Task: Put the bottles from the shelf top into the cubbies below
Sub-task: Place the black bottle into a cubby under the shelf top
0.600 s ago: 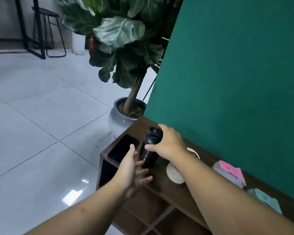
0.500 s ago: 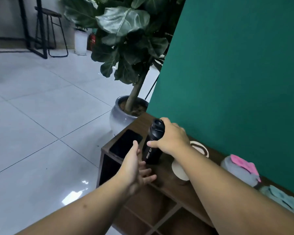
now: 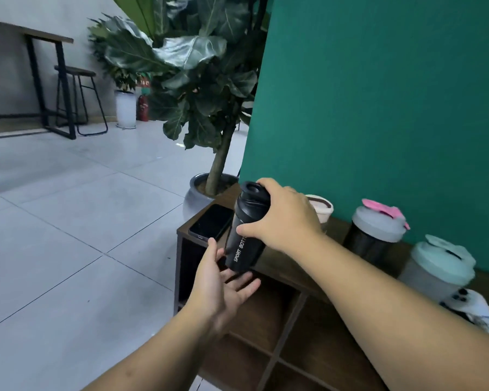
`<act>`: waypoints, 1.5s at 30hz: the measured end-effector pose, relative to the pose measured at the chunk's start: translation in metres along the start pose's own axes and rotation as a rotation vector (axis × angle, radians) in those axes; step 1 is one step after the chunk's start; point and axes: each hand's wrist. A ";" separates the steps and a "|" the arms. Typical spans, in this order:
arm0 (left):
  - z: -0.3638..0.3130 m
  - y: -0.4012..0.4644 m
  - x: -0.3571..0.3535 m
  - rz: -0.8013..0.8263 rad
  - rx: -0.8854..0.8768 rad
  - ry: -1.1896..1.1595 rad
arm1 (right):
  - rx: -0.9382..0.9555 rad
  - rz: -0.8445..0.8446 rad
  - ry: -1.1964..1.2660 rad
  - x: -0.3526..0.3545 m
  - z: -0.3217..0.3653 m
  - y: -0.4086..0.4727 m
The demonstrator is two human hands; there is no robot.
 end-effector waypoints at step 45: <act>0.014 0.202 0.180 -0.047 0.139 -0.046 | -0.186 0.026 0.026 -0.313 -0.032 0.019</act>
Point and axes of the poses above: each hand's wrist, its own y-axis towards the middle knuckle, its own x-axis out of the back of the hand, z = x × y, and after that the axes turned 6 degrees about -y, right-handed
